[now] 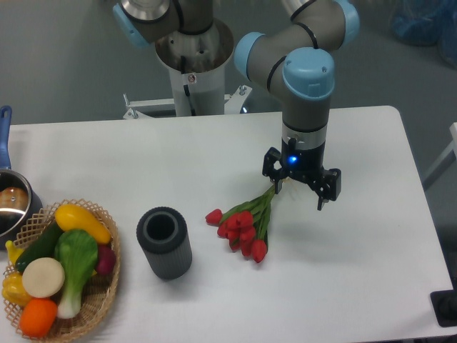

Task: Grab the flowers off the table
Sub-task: 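Move the open gripper toward the tulip stems and lower onto them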

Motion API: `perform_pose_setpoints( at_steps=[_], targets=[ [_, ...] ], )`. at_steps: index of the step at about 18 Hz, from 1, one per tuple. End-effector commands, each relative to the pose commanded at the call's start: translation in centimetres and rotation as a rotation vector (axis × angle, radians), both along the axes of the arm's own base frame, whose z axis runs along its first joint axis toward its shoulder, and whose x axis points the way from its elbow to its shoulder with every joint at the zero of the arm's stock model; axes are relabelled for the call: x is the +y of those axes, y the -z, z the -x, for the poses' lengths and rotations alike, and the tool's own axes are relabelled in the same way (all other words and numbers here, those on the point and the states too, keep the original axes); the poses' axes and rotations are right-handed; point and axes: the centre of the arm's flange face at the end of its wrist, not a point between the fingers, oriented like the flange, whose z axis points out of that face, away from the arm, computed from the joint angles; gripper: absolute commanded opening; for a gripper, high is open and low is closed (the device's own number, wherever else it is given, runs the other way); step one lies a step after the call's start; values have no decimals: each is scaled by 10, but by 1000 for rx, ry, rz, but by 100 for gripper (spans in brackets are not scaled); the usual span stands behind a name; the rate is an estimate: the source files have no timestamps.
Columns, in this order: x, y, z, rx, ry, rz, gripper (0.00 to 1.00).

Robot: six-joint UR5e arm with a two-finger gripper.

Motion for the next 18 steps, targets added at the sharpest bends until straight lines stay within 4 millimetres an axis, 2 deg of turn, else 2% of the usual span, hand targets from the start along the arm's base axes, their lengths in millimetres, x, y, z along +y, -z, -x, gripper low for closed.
perform_pose_setpoints(
  at_steps=[4, 8, 10, 15, 18],
  targets=[
    [-11, 27, -15, -28, 87, 59, 100],
    [-25, 47, -26, -14, 94, 192, 100],
    [-27, 59, -35, -37, 101, 206, 100],
    [-22, 82, -45, -82, 113, 208, 100],
    [-13, 97, -47, -146, 112, 142, 100]
  ],
)
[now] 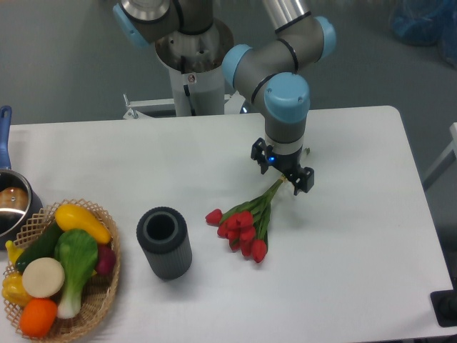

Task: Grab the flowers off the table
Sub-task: 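Move the open gripper toward the tulip stems and lower onto them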

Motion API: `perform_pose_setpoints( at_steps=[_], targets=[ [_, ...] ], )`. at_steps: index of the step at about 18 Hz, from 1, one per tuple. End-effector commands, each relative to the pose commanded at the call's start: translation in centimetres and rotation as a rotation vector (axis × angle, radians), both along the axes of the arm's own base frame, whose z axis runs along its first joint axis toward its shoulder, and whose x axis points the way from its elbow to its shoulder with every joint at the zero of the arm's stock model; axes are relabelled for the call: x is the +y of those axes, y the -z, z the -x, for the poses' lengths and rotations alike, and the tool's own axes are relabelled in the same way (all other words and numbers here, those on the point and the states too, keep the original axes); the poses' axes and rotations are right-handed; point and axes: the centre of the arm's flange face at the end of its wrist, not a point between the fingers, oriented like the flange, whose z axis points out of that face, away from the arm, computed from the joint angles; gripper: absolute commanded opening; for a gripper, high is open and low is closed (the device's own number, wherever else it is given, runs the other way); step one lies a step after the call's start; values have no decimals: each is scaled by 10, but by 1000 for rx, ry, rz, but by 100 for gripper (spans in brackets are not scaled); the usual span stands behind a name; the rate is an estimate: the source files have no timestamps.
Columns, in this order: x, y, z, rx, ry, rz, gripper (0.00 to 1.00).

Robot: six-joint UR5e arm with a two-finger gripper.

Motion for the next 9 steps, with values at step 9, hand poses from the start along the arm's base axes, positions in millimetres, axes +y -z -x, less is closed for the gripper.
perform_pose_setpoints(
  at_steps=[9],
  targets=[
    [-1, 26, 6, -44, -4, 13, 97]
  ],
)
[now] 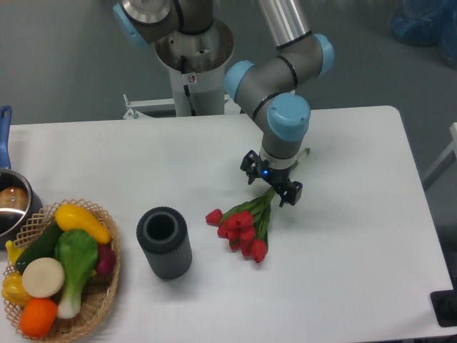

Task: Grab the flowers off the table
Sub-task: 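Move the open gripper toward the tulip stems and lower onto them, then close the gripper around the green tulip stems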

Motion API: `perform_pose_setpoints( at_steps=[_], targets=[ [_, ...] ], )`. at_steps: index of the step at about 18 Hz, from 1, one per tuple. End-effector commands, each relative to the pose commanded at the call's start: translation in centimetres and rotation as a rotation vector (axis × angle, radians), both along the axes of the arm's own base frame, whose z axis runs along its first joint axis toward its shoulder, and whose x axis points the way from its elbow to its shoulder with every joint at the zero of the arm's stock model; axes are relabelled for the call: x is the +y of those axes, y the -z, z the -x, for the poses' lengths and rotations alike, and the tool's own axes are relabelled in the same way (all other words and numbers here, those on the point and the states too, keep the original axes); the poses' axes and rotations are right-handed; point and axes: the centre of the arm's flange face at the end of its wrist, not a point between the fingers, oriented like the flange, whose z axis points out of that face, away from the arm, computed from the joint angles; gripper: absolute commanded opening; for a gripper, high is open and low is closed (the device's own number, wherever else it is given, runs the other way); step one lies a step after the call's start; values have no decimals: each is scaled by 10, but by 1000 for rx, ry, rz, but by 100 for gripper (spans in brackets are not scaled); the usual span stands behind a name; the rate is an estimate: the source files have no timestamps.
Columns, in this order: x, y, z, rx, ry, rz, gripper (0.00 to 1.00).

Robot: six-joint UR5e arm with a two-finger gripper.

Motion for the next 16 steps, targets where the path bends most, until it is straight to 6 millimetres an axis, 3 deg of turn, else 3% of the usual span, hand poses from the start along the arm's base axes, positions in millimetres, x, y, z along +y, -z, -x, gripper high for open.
perform_pose_setpoints(
  at_steps=[6, 7, 11, 16],
  targets=[
    [-1, -2, 3, 5, -8, -1, 51],
    [-1, -3, 2, 6, -8, -2, 36],
    [-1, -11, 10, 19, -18, -11, 20],
    [0, -20, 19, 37, -23, -24, 14]
  ],
)
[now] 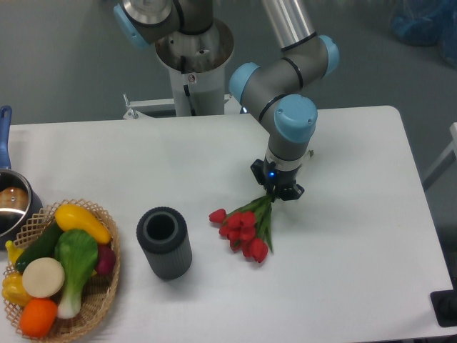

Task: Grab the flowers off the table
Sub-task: 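Close the gripper around the green tulip stems, then lift the grasped tulips up off the table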

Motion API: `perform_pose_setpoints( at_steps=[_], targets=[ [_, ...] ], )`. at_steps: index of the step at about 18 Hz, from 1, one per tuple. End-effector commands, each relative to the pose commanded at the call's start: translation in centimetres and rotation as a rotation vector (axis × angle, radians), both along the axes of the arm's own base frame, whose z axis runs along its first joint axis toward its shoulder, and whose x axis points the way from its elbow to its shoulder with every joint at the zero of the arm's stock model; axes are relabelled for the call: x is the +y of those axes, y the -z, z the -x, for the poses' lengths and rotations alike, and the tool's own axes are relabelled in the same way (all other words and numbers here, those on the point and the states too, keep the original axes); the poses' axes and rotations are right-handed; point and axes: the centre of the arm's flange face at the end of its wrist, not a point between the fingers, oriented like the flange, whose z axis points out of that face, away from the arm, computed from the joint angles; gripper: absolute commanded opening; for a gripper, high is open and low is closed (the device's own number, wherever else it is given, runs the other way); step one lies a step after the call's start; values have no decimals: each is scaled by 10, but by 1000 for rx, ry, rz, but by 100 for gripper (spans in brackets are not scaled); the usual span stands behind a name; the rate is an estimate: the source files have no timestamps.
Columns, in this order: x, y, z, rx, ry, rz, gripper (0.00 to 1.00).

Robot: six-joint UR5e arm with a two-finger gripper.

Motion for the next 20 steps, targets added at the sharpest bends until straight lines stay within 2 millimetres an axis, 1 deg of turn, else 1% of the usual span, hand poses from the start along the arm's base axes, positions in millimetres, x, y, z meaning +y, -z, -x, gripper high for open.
perform_pose_setpoints(
  at_steps=[3, 5, 6, 8, 9, 10, 13, 15, 17, 18, 20],
  targets=[
    [-1, -4, 4, 9, -1, -6, 14],
    [5, -18, 11, 33, 0, -27, 14],
    [9, -32, 15, 52, 1, -51, 14],
    [19, -68, 24, 87, 6, -138, 15],
    [21, -85, 27, 103, 4, -176, 15],
    [18, -99, 35, 116, -5, -204, 15],
    [21, -134, 44, 150, -4, -282, 15],
    [20, -153, 54, 155, -12, -345, 15],
    [23, -173, 62, 146, -53, -422, 15],
    [22, -187, 70, 148, -80, -463, 15],
    [27, -209, 74, 139, -97, -534, 15]
  ],
)
